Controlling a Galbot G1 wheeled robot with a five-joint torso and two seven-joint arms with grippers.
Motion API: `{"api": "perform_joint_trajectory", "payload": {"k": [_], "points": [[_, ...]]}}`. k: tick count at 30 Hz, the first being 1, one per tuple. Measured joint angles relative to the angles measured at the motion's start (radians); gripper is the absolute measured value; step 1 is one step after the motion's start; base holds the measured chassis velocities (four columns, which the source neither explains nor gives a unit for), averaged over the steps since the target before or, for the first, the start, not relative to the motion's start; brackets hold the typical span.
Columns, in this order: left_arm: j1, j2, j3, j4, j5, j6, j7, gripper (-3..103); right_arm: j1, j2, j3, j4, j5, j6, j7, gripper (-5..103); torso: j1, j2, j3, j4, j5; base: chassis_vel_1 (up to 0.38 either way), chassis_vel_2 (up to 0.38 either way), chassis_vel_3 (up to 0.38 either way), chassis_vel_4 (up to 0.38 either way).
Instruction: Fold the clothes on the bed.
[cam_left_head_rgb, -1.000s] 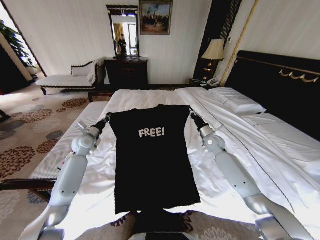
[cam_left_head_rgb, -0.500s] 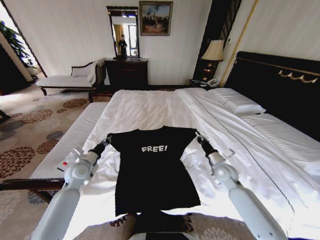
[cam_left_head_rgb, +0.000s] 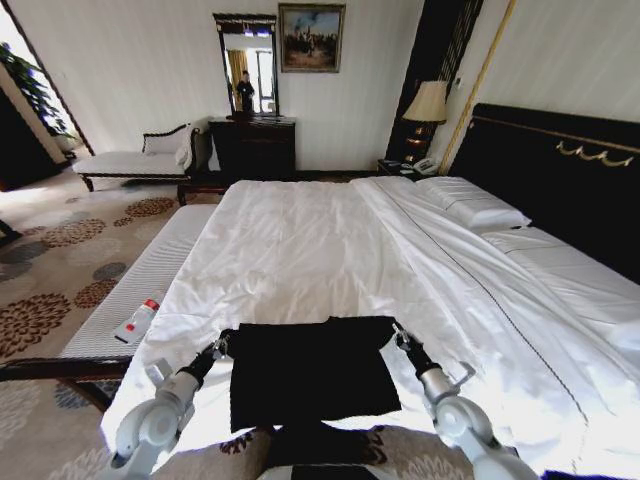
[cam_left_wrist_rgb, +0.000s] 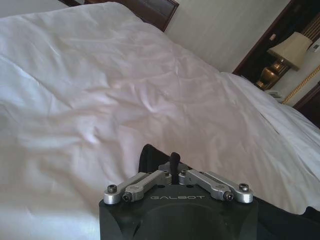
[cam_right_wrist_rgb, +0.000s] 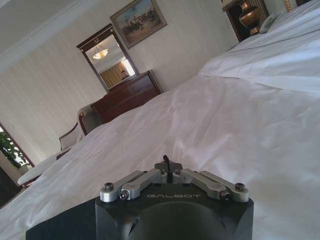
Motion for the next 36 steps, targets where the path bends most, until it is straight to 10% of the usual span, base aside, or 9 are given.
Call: {"api": "perform_joint_trajectory", "payload": {"k": [19,27,36], "points": [[0.092,-0.053,0.021,0.011,0.101,-0.073,0.040,3,-0.059,0.048,-0.028,-0.047,-0.123,0.042,0.099,8,0.000,0.000,0.000,0.0000,-0.0001,0.000,0.000,0.000,0.000],[0.112,-0.037,-0.087,-0.155,0.026,-0.117,0.110,34,-0.081,0.082,0.109,0.111,-0.146,0.082,0.125,41,0.000,0.000,0.000,0.0006,-0.0002,0.000,0.000,0.000,0.000],[-0.168,-0.023,-0.019,0.105,0.047,-0.053,0.046,72,-0.019,0.139,0.063,0.051,-0.140,0.076,0.157,74,0.001,0.000,0.000,-0.0002,-0.0003,0.000,0.000,0.000,0.000]]}}
